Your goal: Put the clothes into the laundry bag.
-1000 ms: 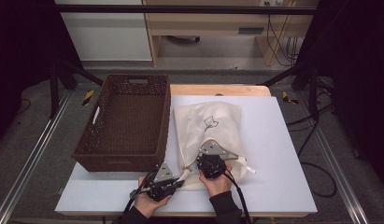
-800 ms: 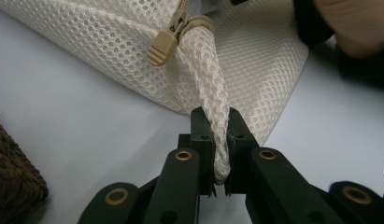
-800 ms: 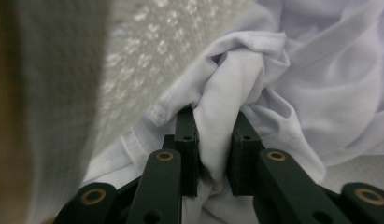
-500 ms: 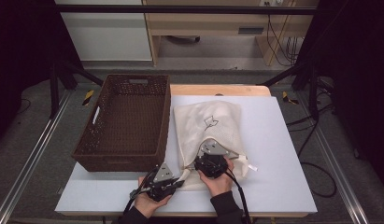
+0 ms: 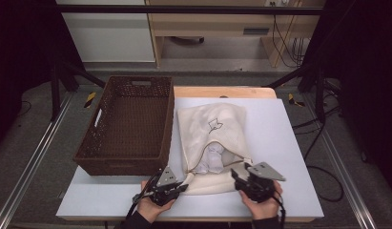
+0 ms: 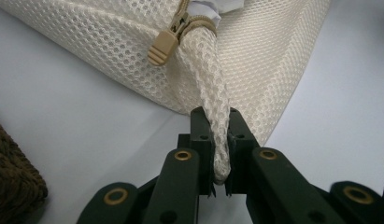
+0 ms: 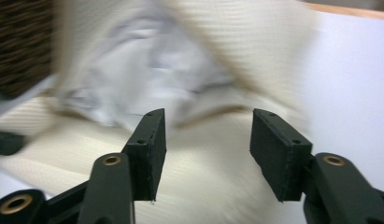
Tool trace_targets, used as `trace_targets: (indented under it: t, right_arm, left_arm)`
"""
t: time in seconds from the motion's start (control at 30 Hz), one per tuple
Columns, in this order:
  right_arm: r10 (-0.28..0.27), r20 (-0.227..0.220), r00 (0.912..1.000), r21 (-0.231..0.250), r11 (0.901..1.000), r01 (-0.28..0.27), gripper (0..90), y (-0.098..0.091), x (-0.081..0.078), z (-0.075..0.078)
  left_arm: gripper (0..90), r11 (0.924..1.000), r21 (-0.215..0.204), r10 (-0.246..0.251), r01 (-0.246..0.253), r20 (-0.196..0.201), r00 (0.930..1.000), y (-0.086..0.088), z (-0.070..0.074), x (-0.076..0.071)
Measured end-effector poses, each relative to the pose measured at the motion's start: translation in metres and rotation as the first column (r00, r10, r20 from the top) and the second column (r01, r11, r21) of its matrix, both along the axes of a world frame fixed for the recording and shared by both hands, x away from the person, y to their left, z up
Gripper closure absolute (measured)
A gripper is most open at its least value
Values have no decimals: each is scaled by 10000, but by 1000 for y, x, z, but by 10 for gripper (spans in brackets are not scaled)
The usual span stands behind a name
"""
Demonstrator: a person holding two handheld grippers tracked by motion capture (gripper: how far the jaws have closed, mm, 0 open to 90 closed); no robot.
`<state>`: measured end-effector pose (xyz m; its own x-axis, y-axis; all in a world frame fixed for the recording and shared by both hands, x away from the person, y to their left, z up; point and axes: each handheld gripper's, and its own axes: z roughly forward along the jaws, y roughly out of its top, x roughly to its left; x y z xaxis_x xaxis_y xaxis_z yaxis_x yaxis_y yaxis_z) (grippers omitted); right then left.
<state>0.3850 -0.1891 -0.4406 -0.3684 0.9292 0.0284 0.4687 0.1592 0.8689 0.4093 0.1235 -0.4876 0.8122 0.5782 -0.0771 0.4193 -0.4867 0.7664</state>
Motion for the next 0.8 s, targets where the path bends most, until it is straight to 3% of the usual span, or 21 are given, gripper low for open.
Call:
trace_targets:
  t: [0.07, 0.1, 0.17, 0.3, 0.37, 0.5, 0.57, 0.7, 0.8]
  right_arm:
    - [-269, -66, 9996, 221, 9994, 270, 471, -11, -2, 0]
    - [-560, -431, 9975, 414, 9975, 578, 479, -24, -1, -5]
    - [-585, -773, 9953, 89, 9982, 594, 509, -24, 3, -15]
    - [-521, -1226, 9911, -474, 9978, 466, 783, -19, 10, -26]
    - [-383, -1337, 9903, -287, 9990, 347, 829, -22, 8, -22]
    - [-187, -1465, 9890, 62, 9998, 198, 833, -37, 1, -12]
    - [-59, -1771, 9842, 206, 9997, 97, 834, -44, -3, -13]
    - [-185, -2505, 9679, -248, 9996, 127, 782, -47, -2, -31]
    - [-275, -2606, 9651, -427, 9989, 170, 680, -46, -1, -35]
  left_arm:
    - [840, 10000, -13, 7, -7, -20, 10000, 0, 0, 0]
    - [840, 10000, -55, 11, -11, -72, 10000, 1, 0, 1]
    - [840, 10000, -73, 3, -3, -97, 10000, 1, 0, 1]
    - [840, 9999, -124, 50, -51, -142, 9999, 1, 0, 1]
    - [842, 9998, -188, 91, -97, -270, 9996, 1, 2, 1]
    - [843, 9994, -201, 264, -272, -406, 9988, 3, 8, -1]
    - [843, 9994, -164, 300, -309, -521, 9982, 3, 9, -2]
    - [830, 9995, 48, 313, -311, -535, 9981, 0, 7, -3]
    - [751, 9991, 51, 418, -417, -344, 9985, -1, 10, -3]
